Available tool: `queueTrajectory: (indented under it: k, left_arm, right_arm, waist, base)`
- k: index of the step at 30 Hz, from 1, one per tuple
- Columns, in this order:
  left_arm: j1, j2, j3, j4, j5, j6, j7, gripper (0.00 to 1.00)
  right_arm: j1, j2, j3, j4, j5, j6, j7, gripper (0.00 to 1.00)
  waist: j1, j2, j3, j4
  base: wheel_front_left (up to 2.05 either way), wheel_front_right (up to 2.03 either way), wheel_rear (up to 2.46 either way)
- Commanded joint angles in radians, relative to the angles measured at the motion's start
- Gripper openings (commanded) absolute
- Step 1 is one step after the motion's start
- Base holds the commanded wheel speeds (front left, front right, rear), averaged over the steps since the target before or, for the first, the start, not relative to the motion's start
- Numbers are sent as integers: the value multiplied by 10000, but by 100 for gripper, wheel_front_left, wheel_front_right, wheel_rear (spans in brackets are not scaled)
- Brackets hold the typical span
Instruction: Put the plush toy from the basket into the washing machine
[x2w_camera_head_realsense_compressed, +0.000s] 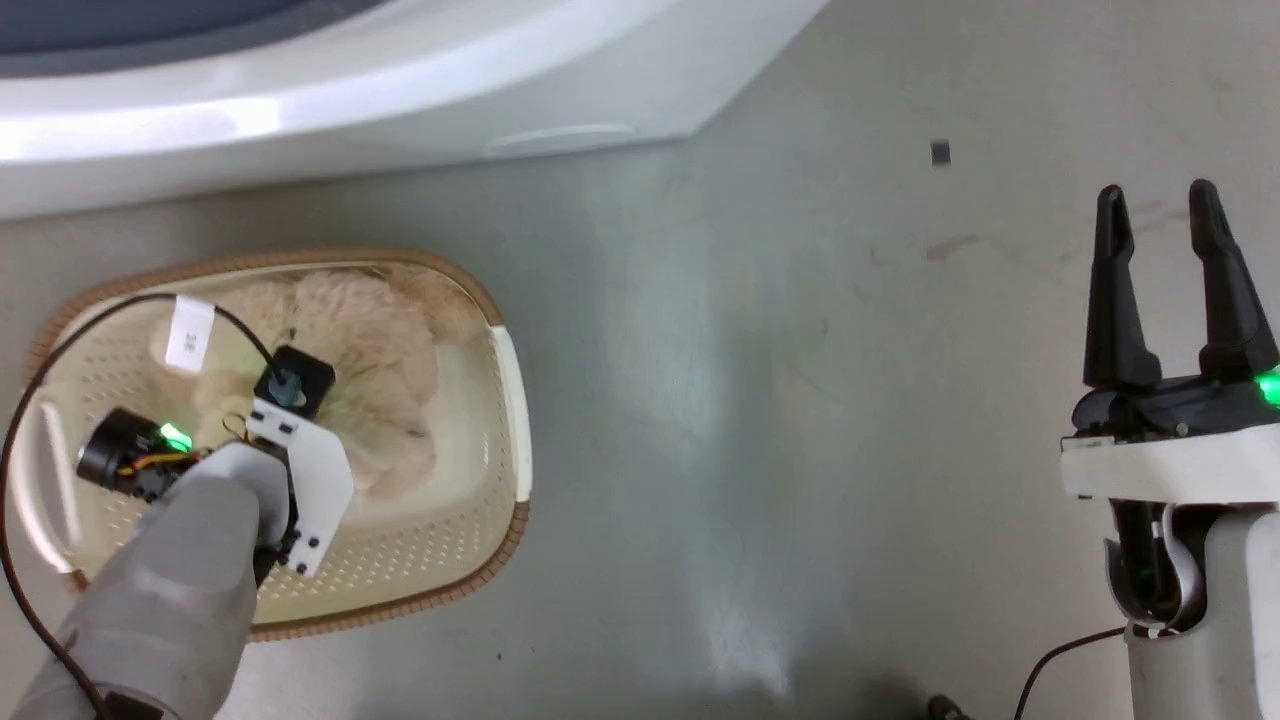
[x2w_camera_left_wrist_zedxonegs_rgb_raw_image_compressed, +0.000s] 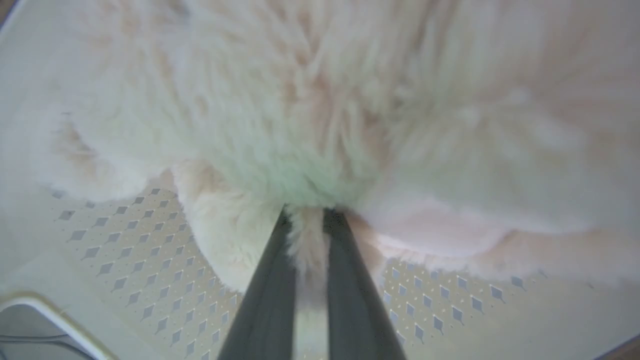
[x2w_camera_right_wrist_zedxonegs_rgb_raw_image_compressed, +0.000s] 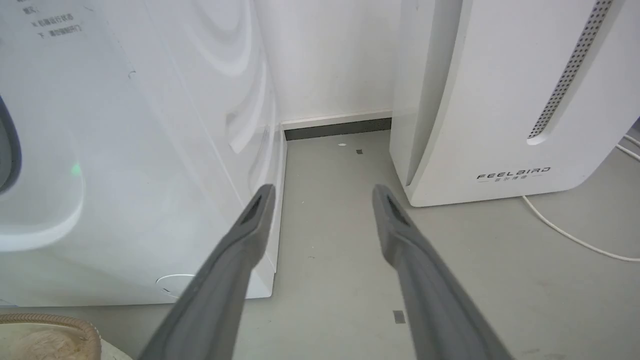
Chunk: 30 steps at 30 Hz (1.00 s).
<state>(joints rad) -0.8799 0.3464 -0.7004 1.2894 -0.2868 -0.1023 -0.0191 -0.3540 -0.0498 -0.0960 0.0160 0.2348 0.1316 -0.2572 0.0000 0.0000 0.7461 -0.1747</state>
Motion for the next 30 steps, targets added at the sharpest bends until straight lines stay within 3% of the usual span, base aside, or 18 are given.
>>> queueTrajectory:
  k: [1, 11, 23, 30]
  left_arm:
    - [188, -57, 28, 13, -108, -56, -126, 0]
    - [1016, -547, -60, 13, -469, -220, -1137, 0]
    - [2333, -1768, 319, -8, -1252, -122, -2177, 0]
    - [2782, -1967, 430, -548, -1381, -69, -2410, 0]
  right_arm:
    - [127, -4, 0, 60, -67, -9, -45, 100]
    - [870, -4, -62, 460, -273, -9, -45, 100]
    - [2136, -4, -242, 1024, -535, -9, -45, 100]
    - [2779, -4, -439, 1213, -633, -9, -45, 100]
  waist:
    - [0, 0, -544, 211]
    - [0, 0, -2261, 788]
    - [0, 0, -4547, 1651]
    - [0, 0, -5505, 2109]
  base:
    - [0, 0, 0]
    - [0, 0, 0]
    - [0, 0, 0]
    - [0, 0, 0]
